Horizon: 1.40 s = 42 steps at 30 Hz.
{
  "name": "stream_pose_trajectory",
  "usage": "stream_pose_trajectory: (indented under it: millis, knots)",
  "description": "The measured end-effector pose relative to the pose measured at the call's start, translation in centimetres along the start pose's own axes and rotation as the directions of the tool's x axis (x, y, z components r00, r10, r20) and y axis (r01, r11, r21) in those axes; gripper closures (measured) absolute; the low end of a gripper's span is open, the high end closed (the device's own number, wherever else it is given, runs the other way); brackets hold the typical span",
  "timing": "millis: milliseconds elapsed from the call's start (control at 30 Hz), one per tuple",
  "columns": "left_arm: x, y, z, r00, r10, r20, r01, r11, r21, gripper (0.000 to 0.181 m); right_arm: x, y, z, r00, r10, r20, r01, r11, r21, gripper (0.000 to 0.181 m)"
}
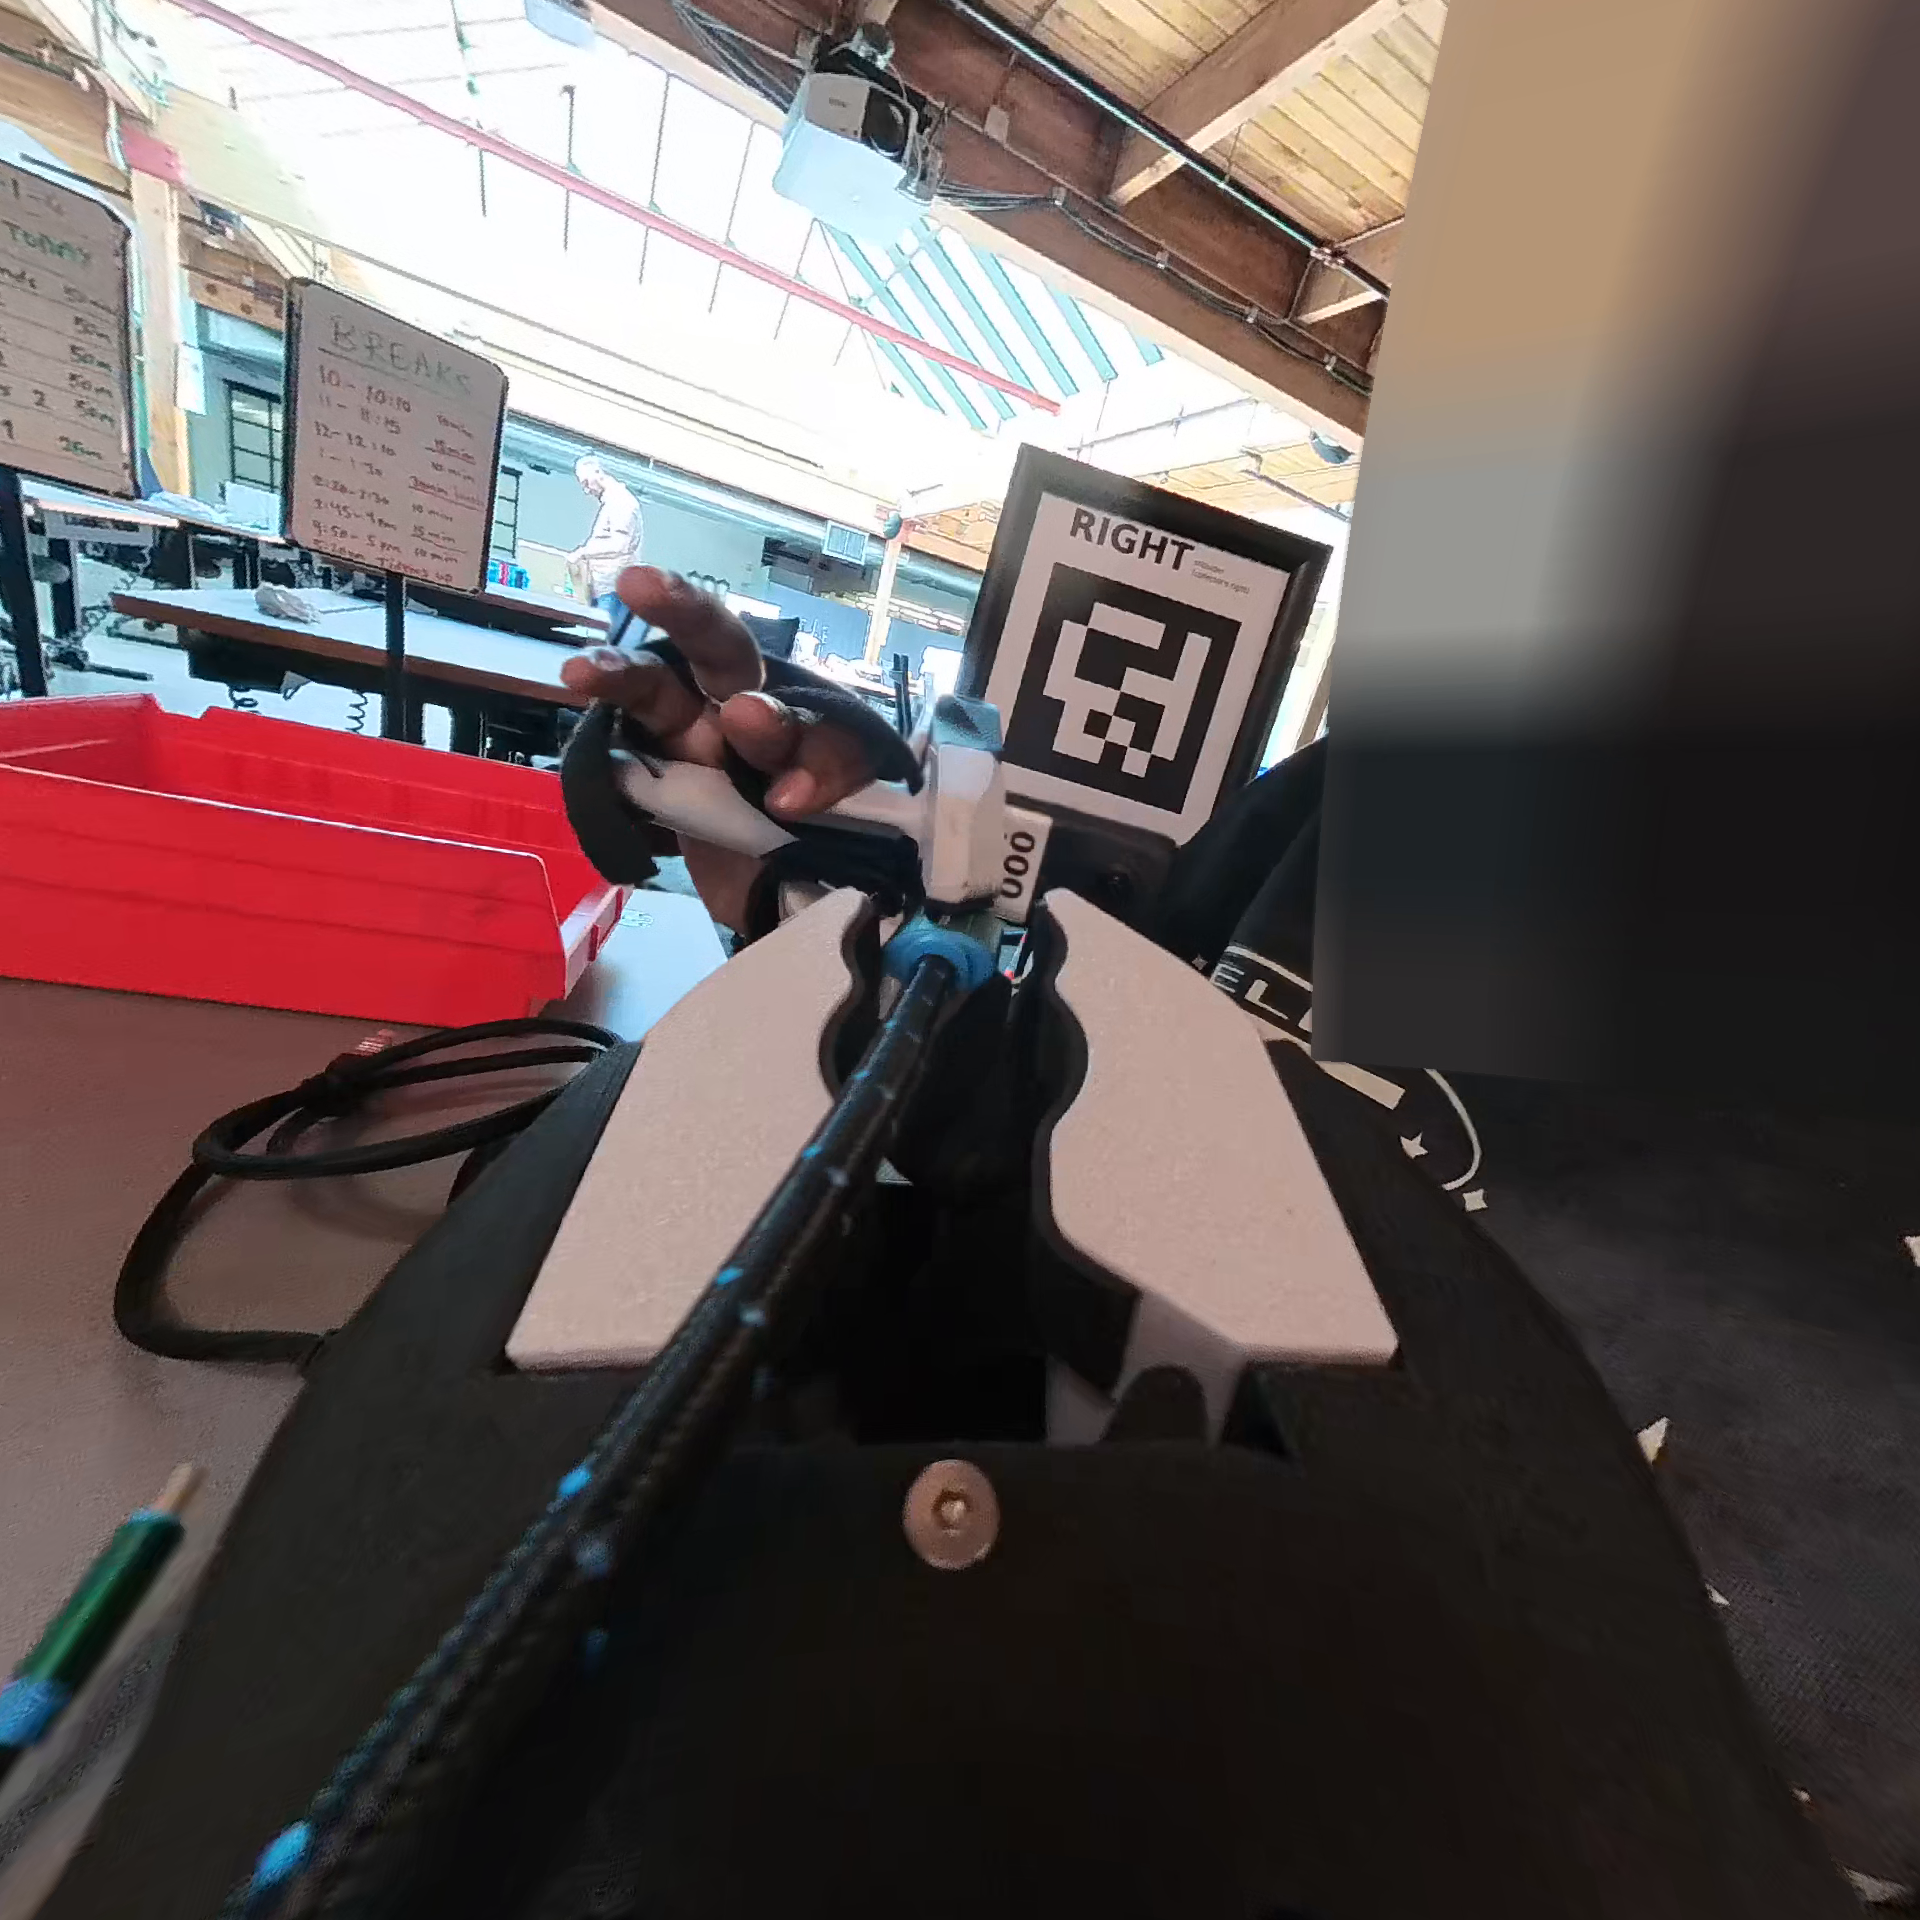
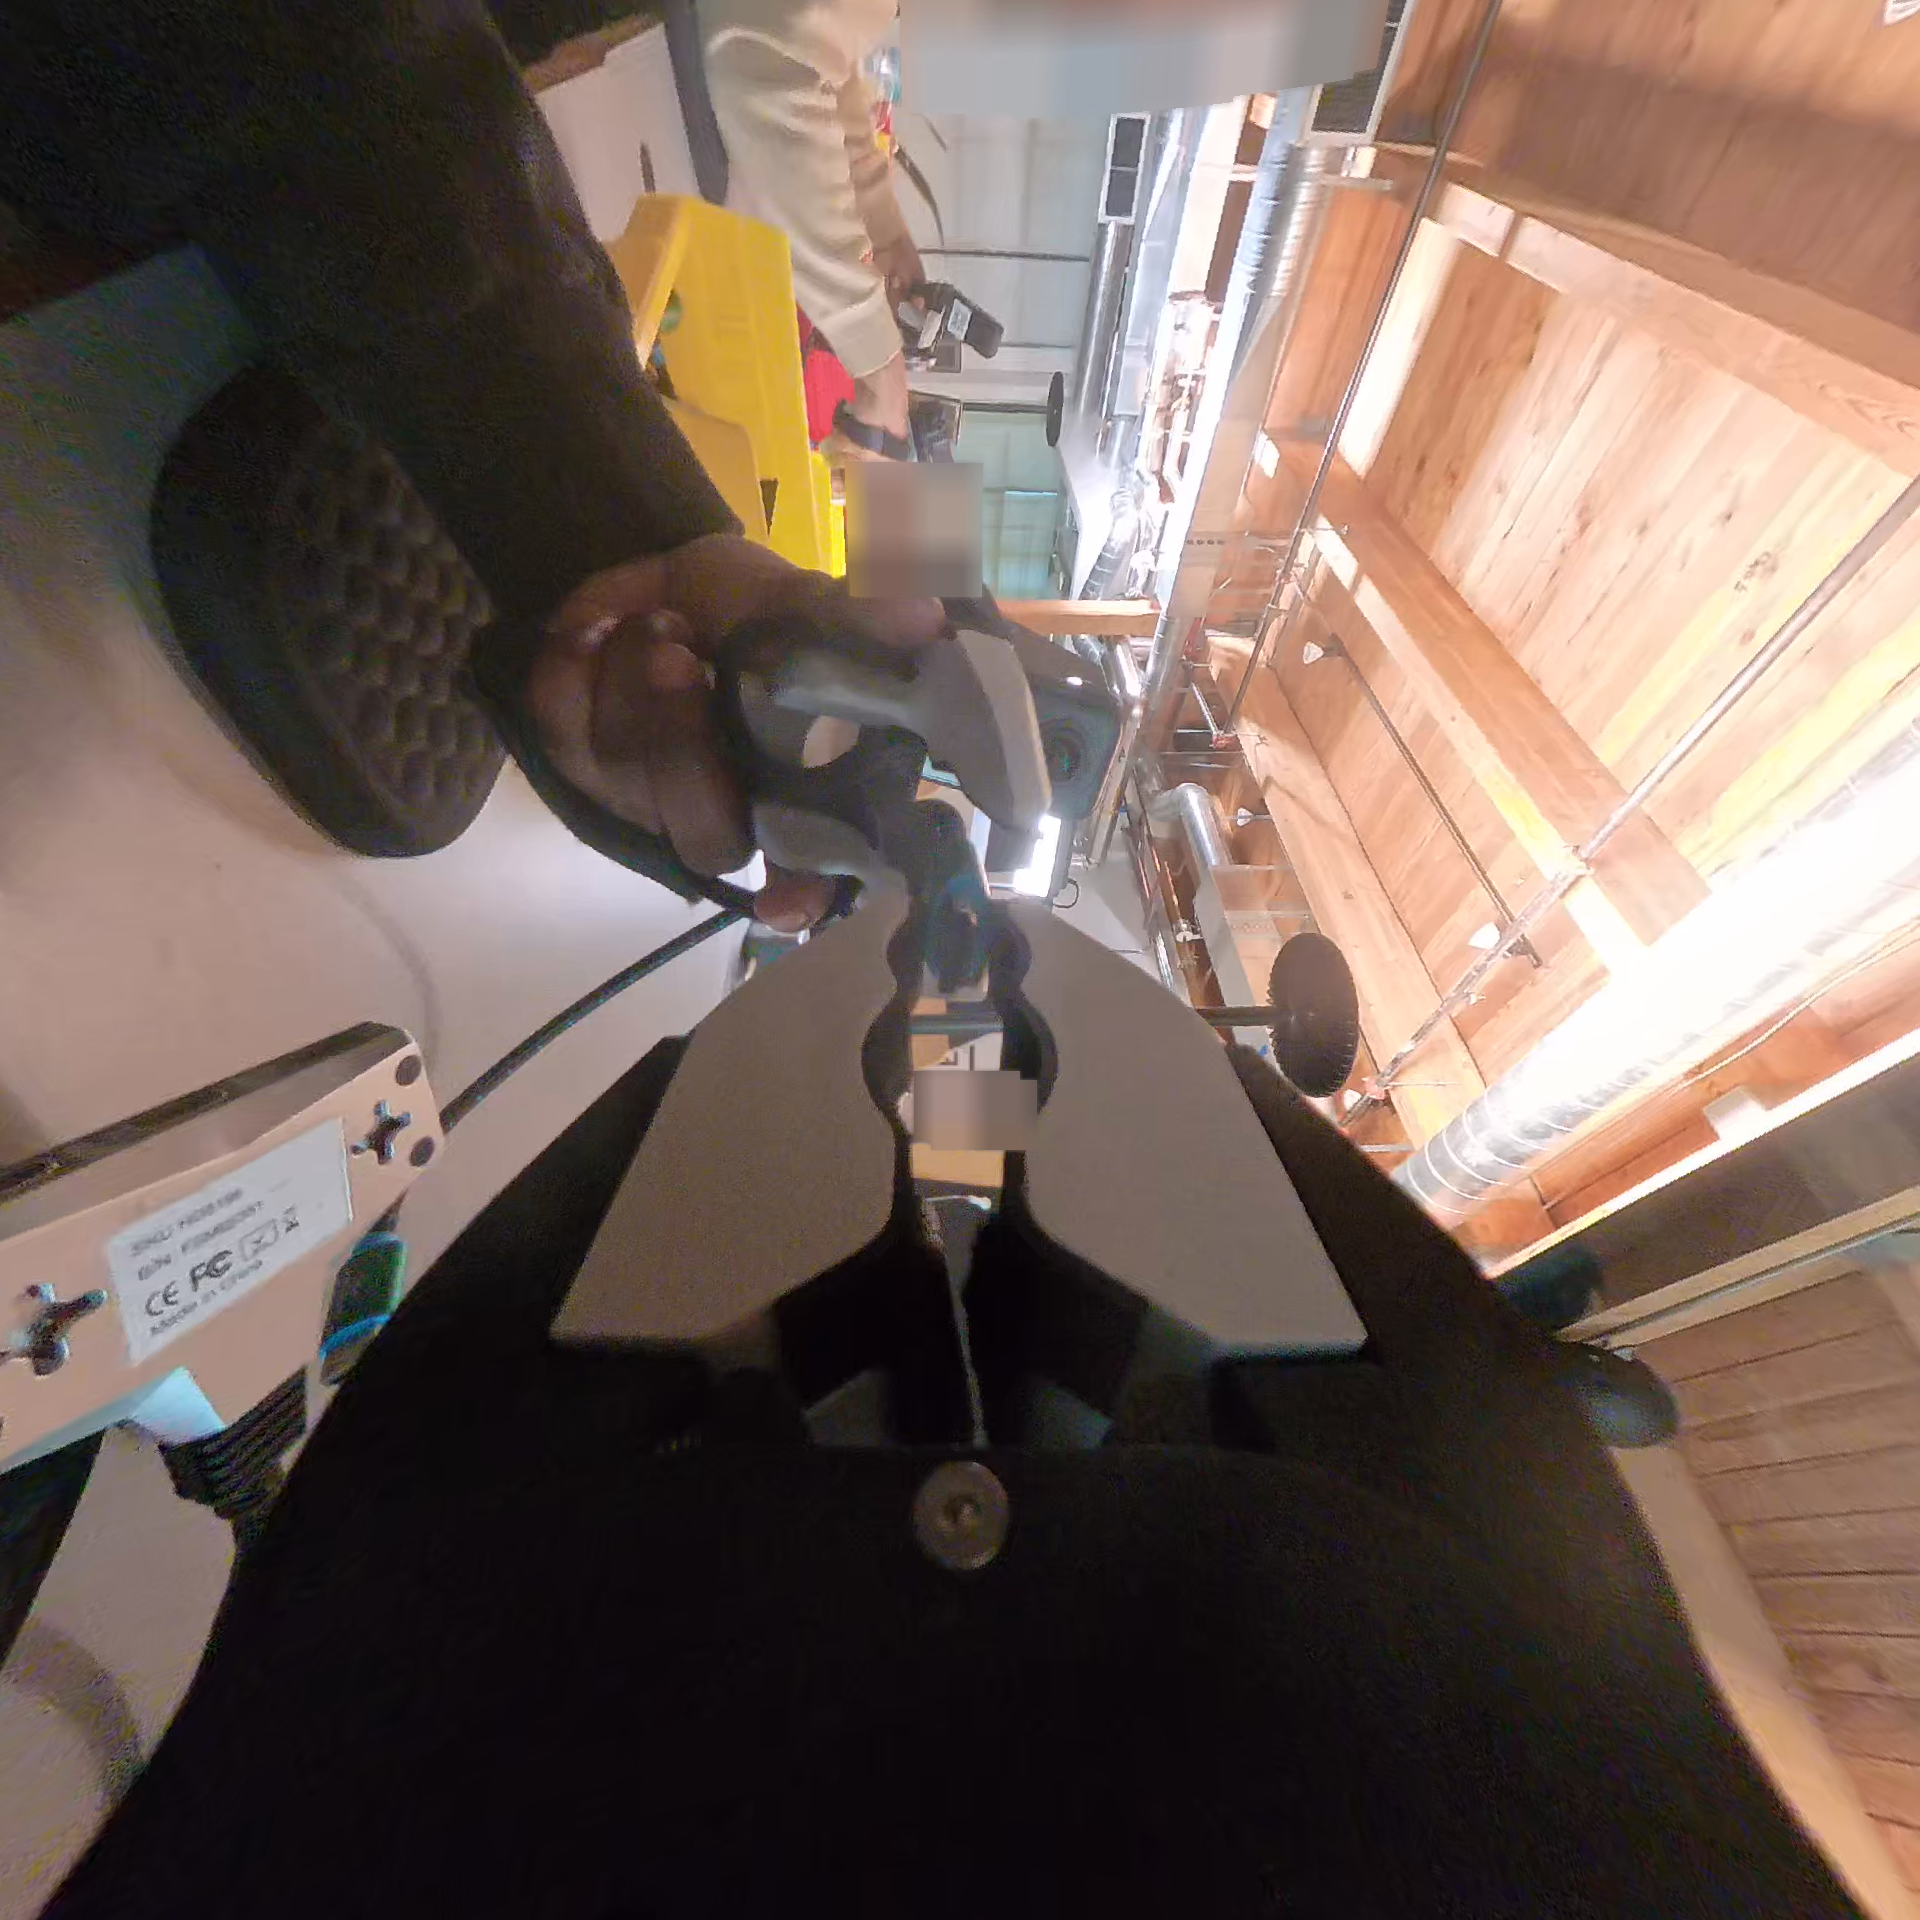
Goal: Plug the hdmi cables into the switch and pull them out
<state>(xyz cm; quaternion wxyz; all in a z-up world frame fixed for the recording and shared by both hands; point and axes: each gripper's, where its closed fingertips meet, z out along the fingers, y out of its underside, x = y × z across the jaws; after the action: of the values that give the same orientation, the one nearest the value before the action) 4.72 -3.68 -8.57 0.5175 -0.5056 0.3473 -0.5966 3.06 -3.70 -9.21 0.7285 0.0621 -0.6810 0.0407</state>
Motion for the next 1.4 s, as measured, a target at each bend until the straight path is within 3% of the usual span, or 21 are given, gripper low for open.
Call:
stream_pose_trajectory:
  millis: [33,400,567,633,700,733,800,833,900,933,1033,1133,1233,1400]
  knots:
    - [-0.1,0.0,0.0,1.0,-0.007,0.003,0.007,1.0,0.003,0.153,0.0,0.1,0.0,1.0,-0.018,-0.001,0.018,1.0,-0.01,0.169]
    - [0.5,1.1,0.5,1.0,0.016,-0.026,-0.018,0.998,-0.068,0.16,0.0,-0.8,-0.3,0.999,-0.033,0.003,0.032,0.999,0.041,0.169]
    - [-0.2,0.8,0.5,0.997,0.072,0.025,-0.07,0.996,-0.056,0.16,0.2,0.0,-0.3,0.998,-0.054,-0.029,0.054,0.999,0.0,0.169]
    - [-0.7,0.3,0.3,0.987,0.136,0.08,-0.133,0.99,-0.046,0.16,0.6,0.8,-0.3,0.998,0.0,-0.064,-0.002,0.999,-0.04,0.168]
    - [-1.9,-1.0,-0.8,0.945,0.246,0.217,-0.24,0.969,-0.053,0.16,1.2,1.8,-0.7,0.982,0.174,-0.08,-0.177,0.983,-0.045,0.15]
    - [-2.7,-1.6,-1.9,0.888,0.338,0.312,-0.326,0.941,-0.091,0.159,1.2,2.1,-1.2,0.951,0.306,-0.045,-0.307,0.951,-0.021,0.148]
    - [-4.0,-3.4,-4.5,0.698,0.527,0.486,-0.506,0.842,-0.187,0.16,0.6,2.5,-2.3,0.811,0.58,0.078,-0.581,0.814,-0.017,0.146]
    - [-4.4,-4.4,-5.9,0.611,0.573,0.547,-0.556,0.802,-0.218,0.16,-0.3,2.7,-2.9,0.715,0.678,0.167,-0.678,0.732,-0.065,0.146]
    - [-4.7,-5.3,-7.8,0.518,0.601,0.609,-0.592,0.765,-0.252,0.16,-3.2,3.4,-4.0,0.522,0.794,0.313,-0.765,0.598,-0.241,0.146]
    - [-5.0,-5.6,-8.6,0.482,0.607,0.632,-0.602,0.754,-0.265,0.16,-4.4,4.4,-4.4,0.481,0.816,0.319,-0.751,0.572,-0.329,0.146]
    - [-5.5,-4.8,-10.0,0.42,0.622,0.661,-0.608,0.734,-0.305,0.16,-8.1,6.0,-4.8,0.449,0.791,0.416,-0.624,0.611,-0.487,0.144]
    - [-5.2,-2.8,-10.4,0.441,0.588,0.678,-0.599,0.756,-0.266,0.16,-11.7,7.5,-5.5,0.34,0.748,0.57,-0.401,0.664,-0.632,0.132]
    - [-4.6,-1.4,-10.4,0.475,0.561,0.678,-0.588,0.776,-0.229,0.16,-12.9,8.4,-5.2,0.263,0.662,0.702,-0.276,0.749,-0.602,0.128]
    - [-4.2,-0.2,-9.7,0.489,0.569,0.661,-0.586,0.776,-0.234,0.16,-14.7,7.6,-4.3,0.057,0.574,0.817,-0.267,0.797,-0.541,0.121]
